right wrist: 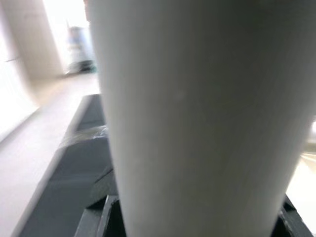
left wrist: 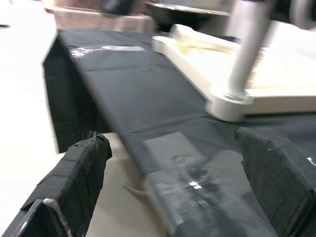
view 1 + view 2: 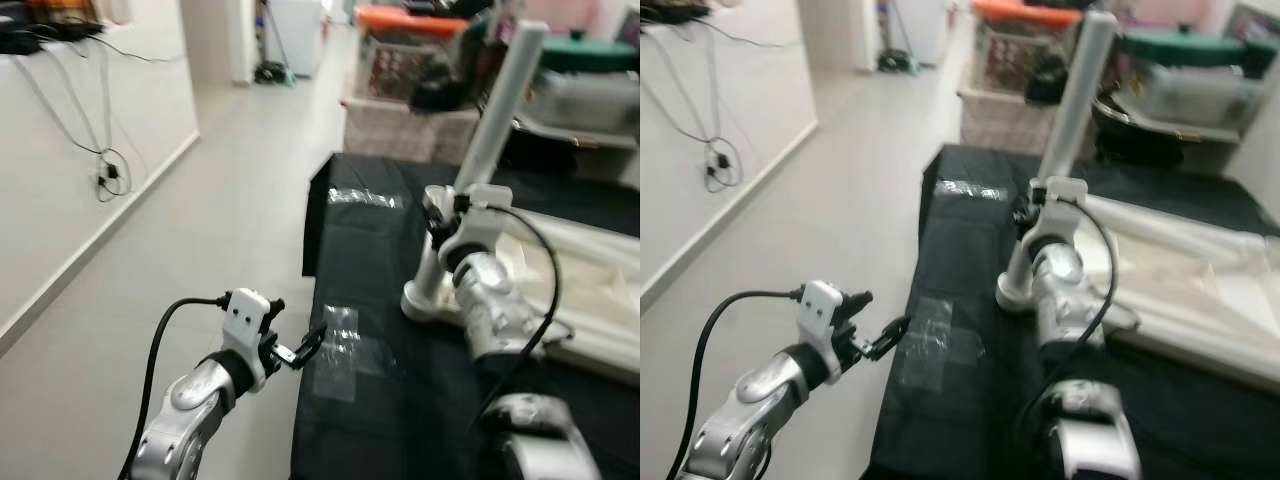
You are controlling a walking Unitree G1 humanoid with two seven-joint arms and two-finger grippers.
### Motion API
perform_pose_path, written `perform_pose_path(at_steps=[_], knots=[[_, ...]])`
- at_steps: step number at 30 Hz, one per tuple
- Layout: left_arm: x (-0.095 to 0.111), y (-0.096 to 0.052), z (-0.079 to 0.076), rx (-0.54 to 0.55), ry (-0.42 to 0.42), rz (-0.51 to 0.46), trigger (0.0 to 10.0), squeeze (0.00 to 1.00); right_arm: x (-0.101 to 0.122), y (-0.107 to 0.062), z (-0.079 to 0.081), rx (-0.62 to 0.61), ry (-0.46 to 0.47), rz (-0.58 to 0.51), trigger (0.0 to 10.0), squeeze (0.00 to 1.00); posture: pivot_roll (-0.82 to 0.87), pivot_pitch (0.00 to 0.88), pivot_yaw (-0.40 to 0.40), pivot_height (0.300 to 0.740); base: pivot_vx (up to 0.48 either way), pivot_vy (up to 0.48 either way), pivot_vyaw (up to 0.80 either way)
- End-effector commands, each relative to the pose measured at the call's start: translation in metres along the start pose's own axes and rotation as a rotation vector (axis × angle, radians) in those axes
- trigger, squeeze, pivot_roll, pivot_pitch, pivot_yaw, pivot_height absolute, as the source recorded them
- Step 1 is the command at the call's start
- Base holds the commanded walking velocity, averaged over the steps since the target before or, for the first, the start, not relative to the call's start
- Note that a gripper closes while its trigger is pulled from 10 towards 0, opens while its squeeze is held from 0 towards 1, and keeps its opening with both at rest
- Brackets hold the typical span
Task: Building children table
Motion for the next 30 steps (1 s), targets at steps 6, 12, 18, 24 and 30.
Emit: perform_pose_path(at_steps=[6,12,18,24,30], knots=[[-0.008,-0.002,0.002,0.02,-0.005,0.02,10.0,0.0,-0.045,-0.016,-0.037,-0.222,-0.101,0.192,0.0,0.0,0.06,0.0,-0.076,0.74,0.0,0.0,0.0],[-0.008,0.0,-0.001,0.02,-0.016,0.014,10.0,0.0,-0.037,-0.004,0.0,0.036,-0.051,0.202,10.0,0.0,0.06,0.0,-0.079,0.74,0.0,0.0,0.0],[-0.007,-0.003,0.003,0.027,-0.014,0.013,10.0,0.0,-0.005,0.01,-0.014,0.08,-0.021,0.084,10.0,1.0,0.06,0.0,-0.084,0.74,0.0,0.0,0.0],[-0.007,-0.004,0.003,0.03,-0.015,0.014,10.0,0.0,0.027,0.017,-0.002,0.373,0.028,-0.002,10.0,0.0,0.07,0.0,-0.083,0.74,0.0,0.0,0.0],[-0.007,-0.003,0.003,0.026,-0.01,0.014,10.0,0.0,0.051,0.01,0.016,0.734,-0.066,-0.116,10.0,0.0,0.07,0.0,-0.084,0.74,0.0,0.0,0.0]])
Point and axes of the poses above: a point about 5 cm out from each wrist's last joint towards the gripper, its own y axis pointing out of the wrist towards the gripper, its own x axis along the axis of the wrist's last joint, z = x × y, the point moved 4 cm from there along y, pointing out of the wrist towards the gripper, and after that the axes turned 6 degrees about -y, right-handed, at the moved point
